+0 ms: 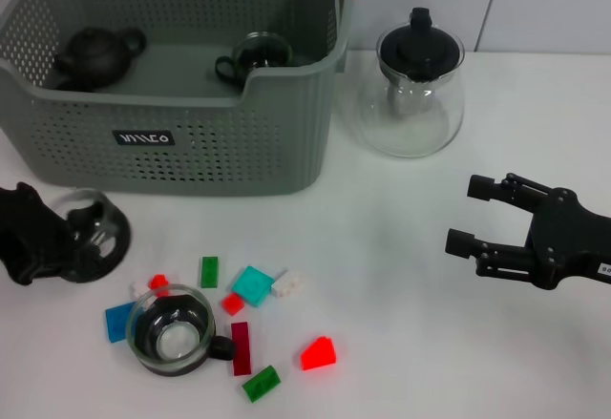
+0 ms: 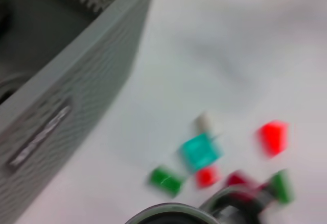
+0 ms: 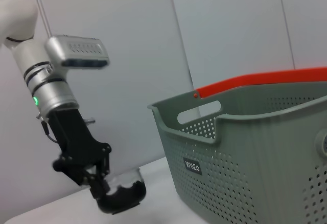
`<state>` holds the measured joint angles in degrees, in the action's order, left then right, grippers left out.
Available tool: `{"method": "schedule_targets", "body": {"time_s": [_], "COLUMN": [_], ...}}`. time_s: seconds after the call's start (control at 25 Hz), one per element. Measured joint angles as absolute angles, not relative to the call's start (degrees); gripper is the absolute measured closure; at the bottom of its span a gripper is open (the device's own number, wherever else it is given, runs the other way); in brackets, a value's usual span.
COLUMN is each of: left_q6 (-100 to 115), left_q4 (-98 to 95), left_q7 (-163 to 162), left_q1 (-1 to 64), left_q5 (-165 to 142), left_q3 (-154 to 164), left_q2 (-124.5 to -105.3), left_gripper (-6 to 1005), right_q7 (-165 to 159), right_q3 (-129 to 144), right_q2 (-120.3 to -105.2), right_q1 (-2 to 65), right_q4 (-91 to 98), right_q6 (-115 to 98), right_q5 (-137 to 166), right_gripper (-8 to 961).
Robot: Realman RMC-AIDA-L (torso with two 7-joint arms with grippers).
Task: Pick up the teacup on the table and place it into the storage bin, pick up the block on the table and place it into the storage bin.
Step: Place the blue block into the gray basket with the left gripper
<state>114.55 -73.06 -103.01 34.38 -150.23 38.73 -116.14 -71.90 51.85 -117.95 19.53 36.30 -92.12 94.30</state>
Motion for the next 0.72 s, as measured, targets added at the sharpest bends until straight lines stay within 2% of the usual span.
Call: {"method": "schedule_targets", "body": {"time_s": [0.16,0.32,0.72], "left_q6": [118.1,118.3,117.8], "left_q4": [-62.1,-53.3,-49.7], "left_q7": [-99.3,-95.4,-94.6], "left_q1": [34.9,34.7,34.3], "left_q5": [-140.1,-130.8,-108.0], "left_q3": [35.1,35.0,32.7], "left_q2": [-112.03,-109.44,-109.88], "left_gripper": [956,957,957], "right_q7": [-71.9,-71.9,-71.9], "right_q3": [51.9,51.9,51.7], "right_q2": [-117.95,-117.95,-117.95], "right_q1": [19.5,19.5,19.6], "right_q4": [36.3,36.3,36.3], "right_q6": [-92.1,-92.1,-92.1], "right_q5": [94.3,94.3,94.4], "right_gripper": [9,9,9]}}
